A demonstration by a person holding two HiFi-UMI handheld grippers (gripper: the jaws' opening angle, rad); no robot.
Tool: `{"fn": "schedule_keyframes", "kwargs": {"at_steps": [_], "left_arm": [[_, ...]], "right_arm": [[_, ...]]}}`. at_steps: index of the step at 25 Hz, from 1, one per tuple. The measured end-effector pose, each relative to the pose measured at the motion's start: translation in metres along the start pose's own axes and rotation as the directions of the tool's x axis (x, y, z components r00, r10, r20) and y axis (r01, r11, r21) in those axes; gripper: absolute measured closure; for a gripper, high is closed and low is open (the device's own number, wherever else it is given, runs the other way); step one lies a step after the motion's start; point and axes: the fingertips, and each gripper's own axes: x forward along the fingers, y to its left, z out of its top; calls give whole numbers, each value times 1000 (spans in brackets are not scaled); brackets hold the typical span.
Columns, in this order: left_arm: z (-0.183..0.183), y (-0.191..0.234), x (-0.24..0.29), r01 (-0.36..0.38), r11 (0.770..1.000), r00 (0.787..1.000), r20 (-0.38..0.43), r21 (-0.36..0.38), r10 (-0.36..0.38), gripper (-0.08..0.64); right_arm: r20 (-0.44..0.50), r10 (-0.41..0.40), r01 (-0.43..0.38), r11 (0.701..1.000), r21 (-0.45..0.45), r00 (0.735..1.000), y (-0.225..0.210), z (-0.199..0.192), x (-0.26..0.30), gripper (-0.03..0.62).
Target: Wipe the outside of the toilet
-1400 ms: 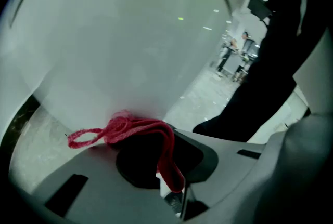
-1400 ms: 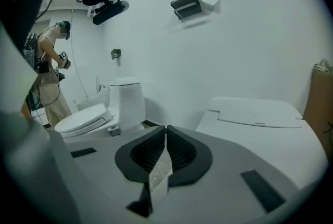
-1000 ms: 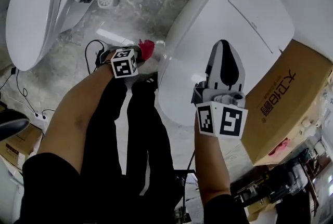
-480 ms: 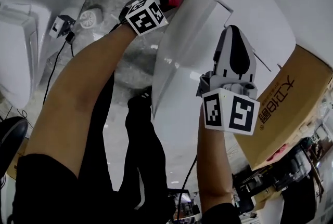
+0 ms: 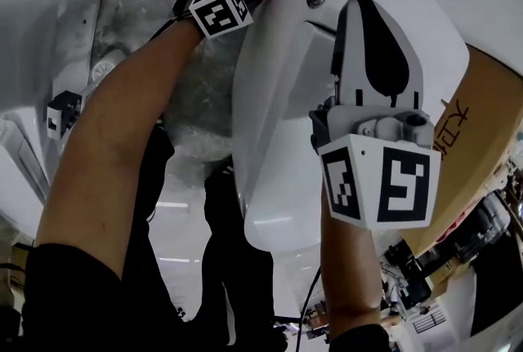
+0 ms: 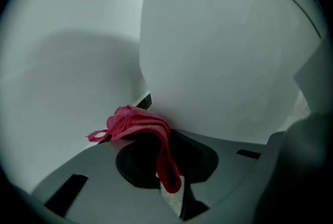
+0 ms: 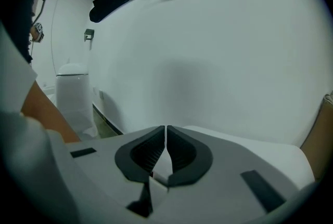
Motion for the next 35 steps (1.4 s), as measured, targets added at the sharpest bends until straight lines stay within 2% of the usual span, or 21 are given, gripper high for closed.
{"fn": "schedule_keyframes", "kwargs": {"at_steps": [2,6,13,15,22,25,29,33,35], "left_arm": [[1,0,14,19,1000,1000,-12,25,-18,503],[-2,-5,21,48,991,998,-44,122,-43,503],[-18,-46,16,102,963,993,-83,249,-84,505],[-27,-63,12,116,959,991,-94,260,-94,504],[-66,-135,3,126,974,988,-111,187,-106,505],[-79,-165,0,103,987,990,-108,120,-91,505],[-96,-212,0,118,988,985,-136,95,-105,505],[-111,-247,-2,51,999,990,-135,18,-48,505],[-118,-265,-3,38,999,989,-147,11,-36,505]], "right_arm": [[2,-13,13,1000,2,1000,-4,-4,5,555],[-5,-21,21,999,31,1000,-6,-11,3,555],[16,-25,24,998,61,1000,2,-15,-10,555],[18,-12,11,998,69,1000,9,-17,-10,555],[5,20,-20,999,33,1000,43,-33,-36,555],[-9,32,-32,999,41,999,46,-47,-55,555],[-19,33,-31,997,70,999,47,-63,-85,555],[-12,89,-88,994,72,996,60,-72,-113,555],[-11,125,-124,990,59,992,67,-78,-125,555]]}}
